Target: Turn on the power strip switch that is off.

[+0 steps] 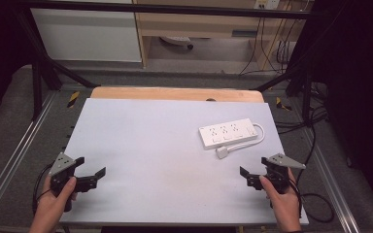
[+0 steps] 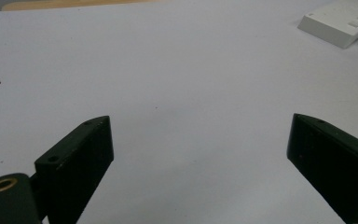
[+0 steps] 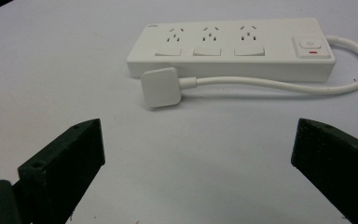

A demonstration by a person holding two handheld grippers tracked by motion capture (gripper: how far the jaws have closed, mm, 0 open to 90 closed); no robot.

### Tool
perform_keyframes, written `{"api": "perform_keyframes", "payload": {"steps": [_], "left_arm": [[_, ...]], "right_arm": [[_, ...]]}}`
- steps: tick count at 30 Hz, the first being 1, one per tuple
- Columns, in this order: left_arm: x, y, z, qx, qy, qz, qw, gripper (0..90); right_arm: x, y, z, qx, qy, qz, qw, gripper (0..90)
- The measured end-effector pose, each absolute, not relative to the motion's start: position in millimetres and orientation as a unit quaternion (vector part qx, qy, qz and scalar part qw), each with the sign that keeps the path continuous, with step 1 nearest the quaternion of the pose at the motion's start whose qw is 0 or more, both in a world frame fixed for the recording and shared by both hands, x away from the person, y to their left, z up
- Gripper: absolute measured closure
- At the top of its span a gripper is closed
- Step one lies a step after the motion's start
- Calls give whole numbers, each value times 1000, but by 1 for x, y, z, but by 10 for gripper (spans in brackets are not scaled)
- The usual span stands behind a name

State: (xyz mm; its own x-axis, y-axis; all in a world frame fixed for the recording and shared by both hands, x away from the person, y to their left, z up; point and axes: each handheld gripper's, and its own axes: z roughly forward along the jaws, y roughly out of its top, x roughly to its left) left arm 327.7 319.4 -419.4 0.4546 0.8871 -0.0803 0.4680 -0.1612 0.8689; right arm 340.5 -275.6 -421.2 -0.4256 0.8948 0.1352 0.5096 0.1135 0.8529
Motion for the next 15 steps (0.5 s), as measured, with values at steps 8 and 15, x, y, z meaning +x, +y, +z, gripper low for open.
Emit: {"api": "perform_keyframes", "payload": {"steps": [8,15], "left_arm": [[328,319,-420,727,467,231,447,72],[328,319,-421,728,467,230,445,73]], "right_arm": [[336,-268,-409,485,715,450,225,34],[337,-261,-395,481,718,448,228,53]]}}
